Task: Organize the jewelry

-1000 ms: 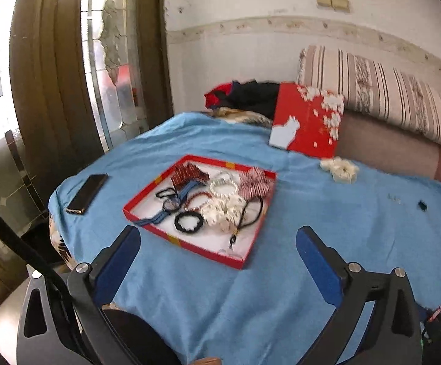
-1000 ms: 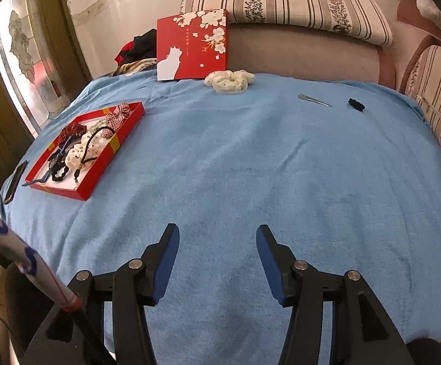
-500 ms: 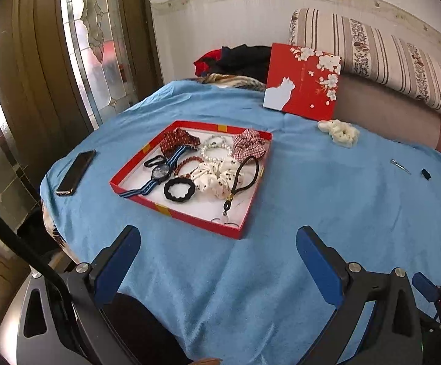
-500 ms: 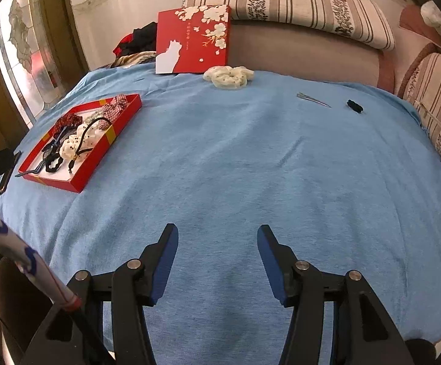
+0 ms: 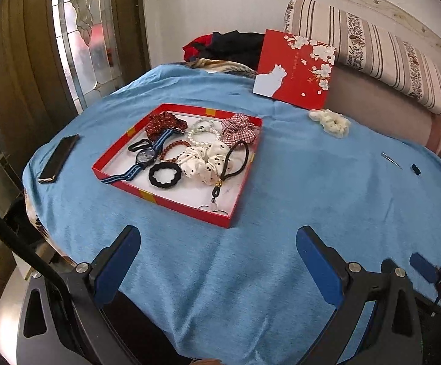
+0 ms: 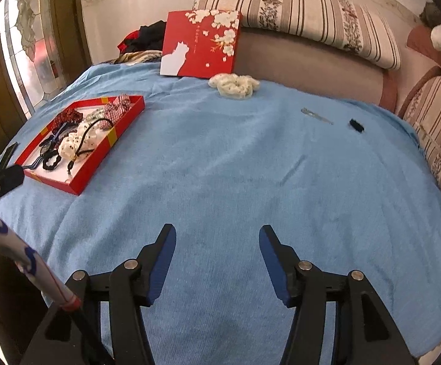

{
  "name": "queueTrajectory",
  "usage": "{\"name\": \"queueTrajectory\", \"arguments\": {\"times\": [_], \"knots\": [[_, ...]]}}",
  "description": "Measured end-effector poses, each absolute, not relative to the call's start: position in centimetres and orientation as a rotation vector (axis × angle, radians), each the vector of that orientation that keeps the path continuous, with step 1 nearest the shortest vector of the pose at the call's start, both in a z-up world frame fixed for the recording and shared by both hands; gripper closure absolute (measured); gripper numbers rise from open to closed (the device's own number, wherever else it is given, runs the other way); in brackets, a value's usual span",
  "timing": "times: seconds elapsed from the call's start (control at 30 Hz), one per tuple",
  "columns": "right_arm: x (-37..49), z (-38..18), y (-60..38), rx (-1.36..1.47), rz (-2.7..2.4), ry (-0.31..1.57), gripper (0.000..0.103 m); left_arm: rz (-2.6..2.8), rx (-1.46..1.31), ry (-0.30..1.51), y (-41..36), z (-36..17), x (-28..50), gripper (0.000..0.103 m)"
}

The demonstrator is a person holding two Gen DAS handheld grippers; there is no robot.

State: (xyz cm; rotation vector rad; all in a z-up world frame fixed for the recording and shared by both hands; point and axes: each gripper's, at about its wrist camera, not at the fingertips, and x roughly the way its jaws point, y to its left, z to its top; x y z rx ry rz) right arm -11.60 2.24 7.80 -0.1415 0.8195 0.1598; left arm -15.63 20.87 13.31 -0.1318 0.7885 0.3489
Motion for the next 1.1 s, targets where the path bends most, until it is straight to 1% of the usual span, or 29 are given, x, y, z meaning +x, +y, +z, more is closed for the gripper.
{"name": "queueTrajectory", "arguments": {"times": [0.33, 1.1], "knots": [[-11.1, 8.9, 2.7, -0.163, 0.148, 0.791, 0.038, 0.317, -0.159, 0.811, 20.7, 13.2, -15.6, 0.001], [-11.3, 10.0, 5.6, -0.234, 0.166, 0.770, 0.037, 0.325, -0.217, 0.807, 23.2, 13.1, -16.1, 0.001]]}}
